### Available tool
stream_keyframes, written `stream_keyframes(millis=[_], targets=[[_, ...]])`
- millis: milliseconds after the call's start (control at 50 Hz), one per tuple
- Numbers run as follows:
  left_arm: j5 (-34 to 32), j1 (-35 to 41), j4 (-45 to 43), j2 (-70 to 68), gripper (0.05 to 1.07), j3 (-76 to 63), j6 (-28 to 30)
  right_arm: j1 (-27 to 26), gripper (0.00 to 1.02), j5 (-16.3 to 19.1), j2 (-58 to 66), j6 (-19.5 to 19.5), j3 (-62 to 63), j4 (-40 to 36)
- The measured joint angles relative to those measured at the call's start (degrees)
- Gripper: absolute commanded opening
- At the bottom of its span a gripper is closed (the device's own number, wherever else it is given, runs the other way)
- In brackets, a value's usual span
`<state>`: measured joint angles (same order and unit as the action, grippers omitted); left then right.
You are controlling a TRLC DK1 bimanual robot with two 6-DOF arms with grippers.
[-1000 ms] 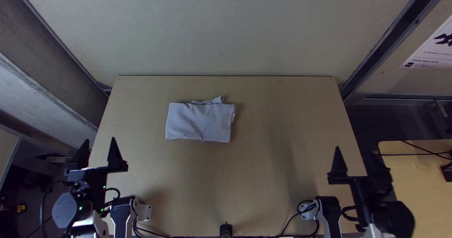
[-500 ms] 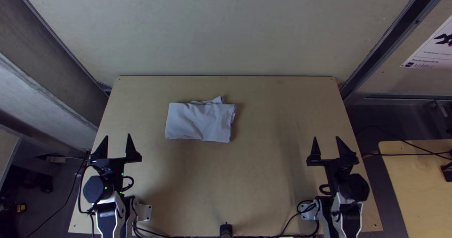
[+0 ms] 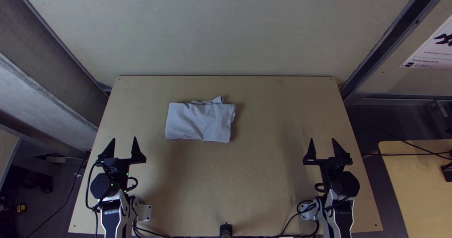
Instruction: Fold the t-shirt
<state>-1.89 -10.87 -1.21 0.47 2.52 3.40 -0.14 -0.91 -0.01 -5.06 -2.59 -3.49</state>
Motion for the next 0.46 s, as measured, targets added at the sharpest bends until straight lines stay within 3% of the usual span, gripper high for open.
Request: stream_keyframes(millis=[460], targets=[[0.0,0.0,0.0,0.0,1.03,0.0,-0.4,0.0,0.99,-0.2,0.0,0.0,0.0,0.0]])
